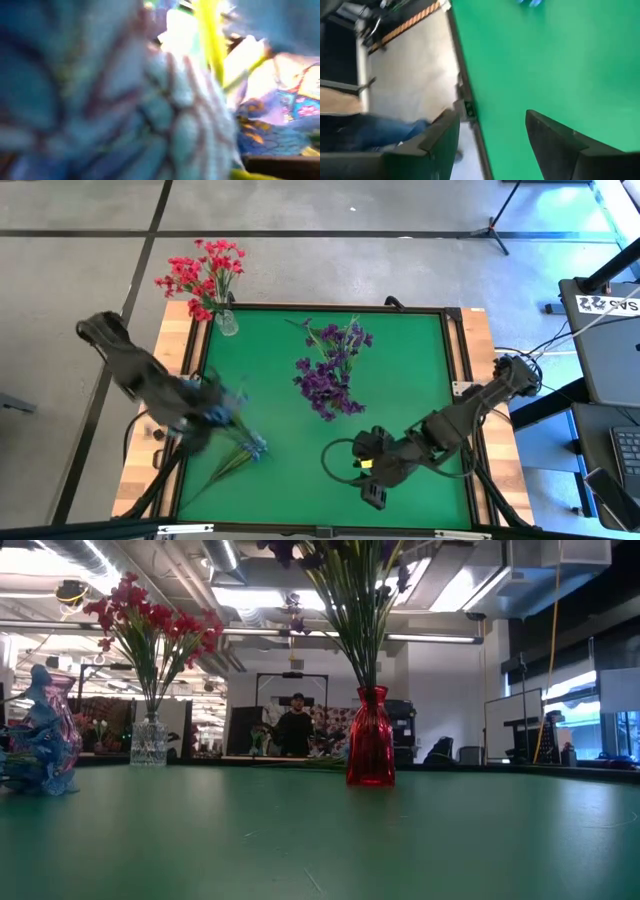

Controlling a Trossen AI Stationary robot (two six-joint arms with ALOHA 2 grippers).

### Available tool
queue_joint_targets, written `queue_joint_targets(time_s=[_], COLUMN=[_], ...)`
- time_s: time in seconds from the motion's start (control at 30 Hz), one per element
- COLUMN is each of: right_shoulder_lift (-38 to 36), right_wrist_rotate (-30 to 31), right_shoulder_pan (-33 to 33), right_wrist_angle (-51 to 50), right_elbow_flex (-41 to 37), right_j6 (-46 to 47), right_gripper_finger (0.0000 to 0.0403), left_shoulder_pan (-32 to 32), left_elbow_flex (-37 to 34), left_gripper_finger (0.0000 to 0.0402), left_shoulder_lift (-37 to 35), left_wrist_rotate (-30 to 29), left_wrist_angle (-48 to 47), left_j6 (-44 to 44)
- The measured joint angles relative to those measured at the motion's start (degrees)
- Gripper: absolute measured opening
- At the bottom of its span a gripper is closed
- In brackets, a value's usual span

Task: Sort flowers into vase by color
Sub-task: Put the right blue flowers into the violet vase

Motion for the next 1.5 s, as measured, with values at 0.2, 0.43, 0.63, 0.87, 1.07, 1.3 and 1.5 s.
queue_joint_targets(time_s=[0.2,0.43,0.63,0.87,1.07,1.3,1.5], right_shoulder_lift=[0.1,0.2,0.2,0.2,0.2,0.2,0.2], right_wrist_rotate=[4.6,5.8,6.5,7.8,7.8,7.8,9.5], right_shoulder_pan=[1.1,1.0,1.0,1.0,1.0,1.0,1.0], right_wrist_angle=[-0.6,-0.4,-0.3,0.0,0.8,3.3,3.0], right_elbow_flex=[0.0,0.0,0.0,0.0,0.0,-0.1,-0.1], right_j6=[4.0,7.2,8.7,11.0,13.2,14.7,14.5], right_gripper_finger=[0.023,0.023,0.023,0.023,0.023,0.023,0.023], left_shoulder_pan=[1.4,5.4,10.0,15.9,21.1,25.4,26.6], left_elbow_flex=[13.2,15.9,14.0,10.1,10.0,10.0,7.4], left_gripper_finger=[0.0001,0.0001,0.0001,0.0001,0.0001,0.0001,0.0001], left_shoulder_lift=[-2.6,-3.6,-5.0,-7.5,-10.3,-15.1,-17.4], left_wrist_rotate=[-2.2,-3.6,-2.8,1.9,6.8,9.4,10.7], left_wrist_angle=[-26.1,-35.2,-35.3,-35.5,-35.4,-35.4,-35.3], left_j6=[-1.7,2.6,9.8,21.2,26.7,29.3,28.9])
